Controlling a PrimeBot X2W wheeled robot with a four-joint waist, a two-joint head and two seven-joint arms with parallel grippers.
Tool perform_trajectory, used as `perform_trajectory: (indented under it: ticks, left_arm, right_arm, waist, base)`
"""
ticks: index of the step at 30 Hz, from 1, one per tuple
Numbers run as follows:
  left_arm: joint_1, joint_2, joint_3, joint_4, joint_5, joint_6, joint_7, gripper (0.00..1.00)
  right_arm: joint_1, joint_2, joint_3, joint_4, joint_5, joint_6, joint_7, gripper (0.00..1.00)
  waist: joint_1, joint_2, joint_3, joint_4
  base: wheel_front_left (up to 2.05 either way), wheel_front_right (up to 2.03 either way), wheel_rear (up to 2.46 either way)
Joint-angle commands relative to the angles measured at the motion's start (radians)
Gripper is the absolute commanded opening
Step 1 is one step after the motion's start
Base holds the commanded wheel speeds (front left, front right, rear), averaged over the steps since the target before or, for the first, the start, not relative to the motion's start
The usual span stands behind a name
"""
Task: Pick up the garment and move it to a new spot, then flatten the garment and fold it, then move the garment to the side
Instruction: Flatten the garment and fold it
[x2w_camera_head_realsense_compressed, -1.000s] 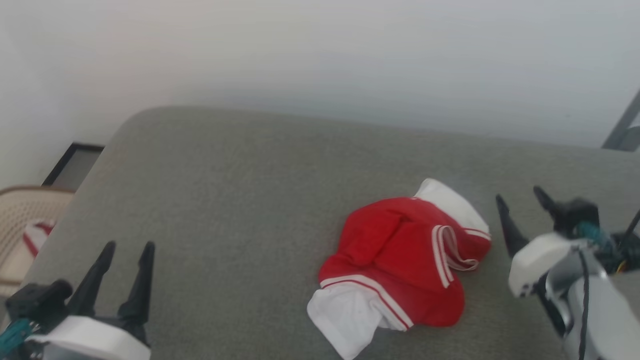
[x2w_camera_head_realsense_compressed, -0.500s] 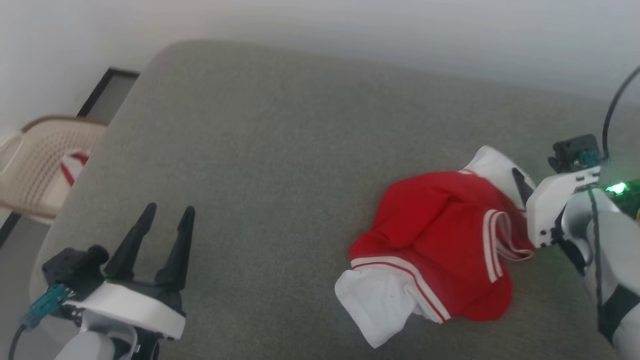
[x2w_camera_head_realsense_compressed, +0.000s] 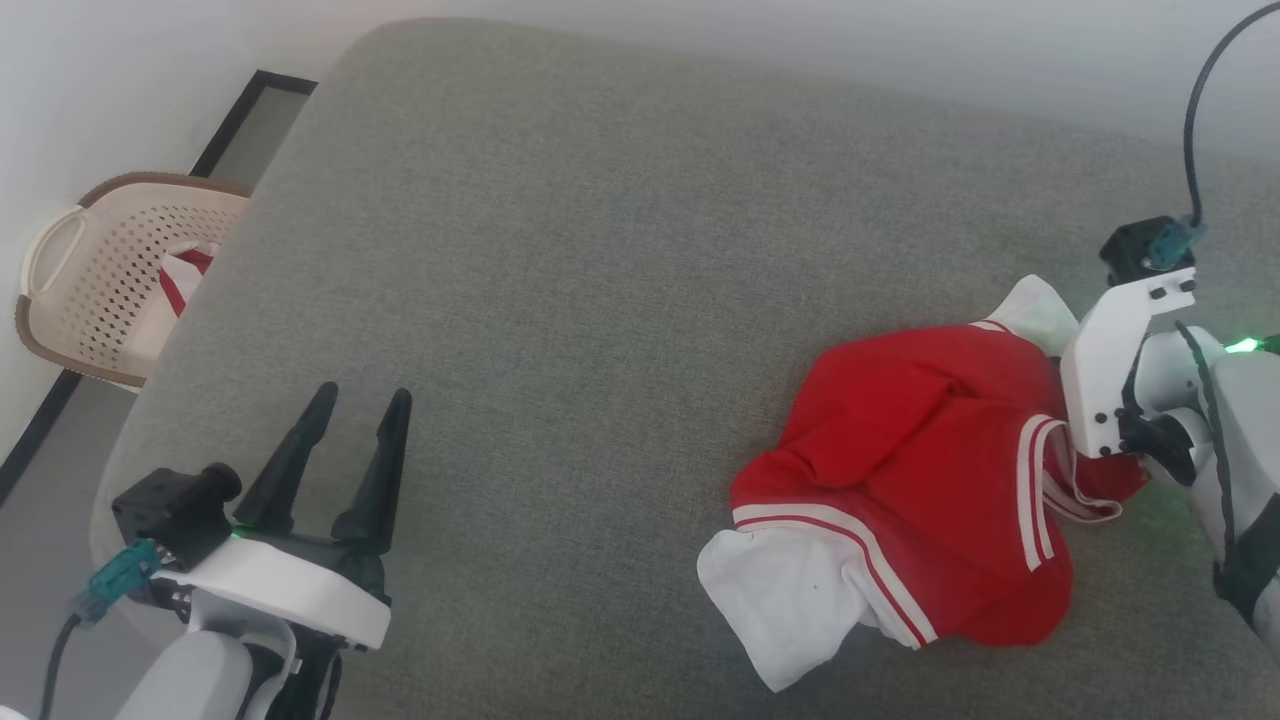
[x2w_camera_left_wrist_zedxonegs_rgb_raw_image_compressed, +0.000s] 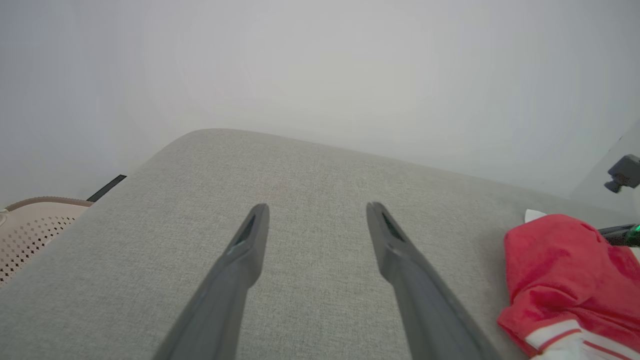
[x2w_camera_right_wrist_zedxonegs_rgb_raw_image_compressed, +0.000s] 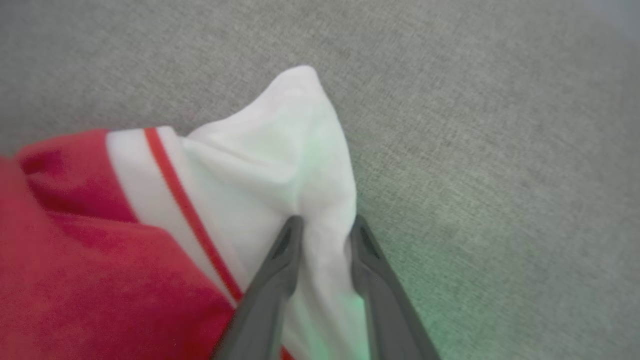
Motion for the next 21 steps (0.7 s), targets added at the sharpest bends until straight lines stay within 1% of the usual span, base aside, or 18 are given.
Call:
perform_trajectory:
  ticks: [1,4,10,15,19,21]
  left_arm:
    - [-0.011,-0.002,0.008,0.004,0.015,-0.008,-0.004,1.0]
    - [-0.01,-0.009,0.021,0.016,0.019,-0.015,-0.004,1.0]
    - [0.012,-0.005,0.048,0.022,0.034,-0.022,-0.004,1.0]
    - [0.032,0.011,0.07,0.014,0.041,-0.021,-0.004,1.0]
    - [0.049,0.025,0.078,0.005,0.039,-0.019,-0.002,1.0]
    - [0.056,0.033,0.079,0.002,0.036,-0.019,0.004,1.0]
  right_arm:
    - [0.036,-0.004,0.02,0.03,0.01,-0.002,0.029,0.0]
    - [0.009,-0.03,0.029,0.013,0.029,-0.003,0.003,0.0]
    - [0.003,-0.045,0.035,-0.016,0.062,-0.002,-0.075,0.0]
    - [0.036,-0.075,0.035,-0.056,0.075,-0.002,-0.141,0.0]
    - [0.087,-0.105,0.011,-0.098,0.098,-0.002,-0.169,0.0]
    - [0.118,-0.13,-0.006,-0.121,0.1,-0.002,-0.182,0.0]
  waist:
    - [0.0,0.0,-0.002,-0.002]
    - [0.0,0.0,-0.012,-0.012]
    - [0.0,0.0,-0.047,-0.055]
    - [0.0,0.0,-0.08,-0.111]
    - [0.0,0.0,-0.104,-0.161]
    - [0.0,0.0,-0.113,-0.182]
  base:
    - [0.0,0.0,0.0]
    - [0.0,0.0,0.0]
    - [0.0,0.0,0.0]
    - [0.0,0.0,0.0]
    - [0.0,0.0,0.0]
    - [0.0,0.0,0.0]
